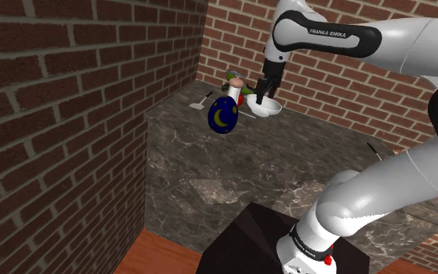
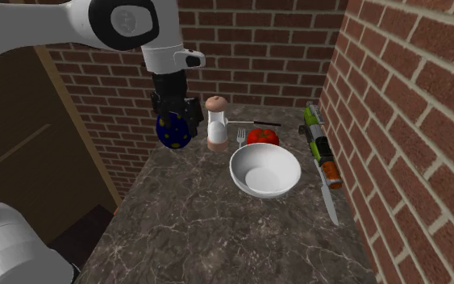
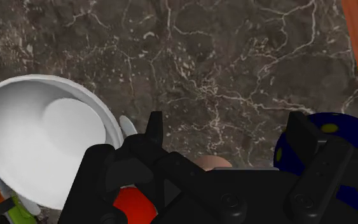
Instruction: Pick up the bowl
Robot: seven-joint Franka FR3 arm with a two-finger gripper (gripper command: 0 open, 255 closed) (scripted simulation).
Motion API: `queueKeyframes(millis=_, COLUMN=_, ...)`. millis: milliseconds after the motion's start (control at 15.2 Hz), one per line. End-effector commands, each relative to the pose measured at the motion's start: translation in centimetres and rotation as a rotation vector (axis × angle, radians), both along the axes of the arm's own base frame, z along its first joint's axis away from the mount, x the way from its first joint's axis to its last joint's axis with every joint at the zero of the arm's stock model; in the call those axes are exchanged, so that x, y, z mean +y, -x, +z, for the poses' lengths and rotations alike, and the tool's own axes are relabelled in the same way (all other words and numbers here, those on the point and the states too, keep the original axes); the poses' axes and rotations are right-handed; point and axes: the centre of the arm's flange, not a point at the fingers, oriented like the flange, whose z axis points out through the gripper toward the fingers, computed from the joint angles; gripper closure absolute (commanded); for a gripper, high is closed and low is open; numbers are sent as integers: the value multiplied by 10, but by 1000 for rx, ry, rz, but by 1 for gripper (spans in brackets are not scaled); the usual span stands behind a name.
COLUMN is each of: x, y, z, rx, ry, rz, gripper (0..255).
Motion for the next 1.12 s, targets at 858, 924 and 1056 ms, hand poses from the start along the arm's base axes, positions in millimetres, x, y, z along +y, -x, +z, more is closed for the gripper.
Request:
queueKeyframes(millis=858, x=-122, y=-104, z=-54, rx=53, ry=8, rz=-17, gripper=0)
queueKeyframes(millis=924, x=-122, y=-104, z=-60, rx=53, ry=8, rz=-17, gripper=0)
queueKeyframes(millis=1056, x=-122, y=-104, z=-70, rx=53, ry=8, rz=-17, gripper=0)
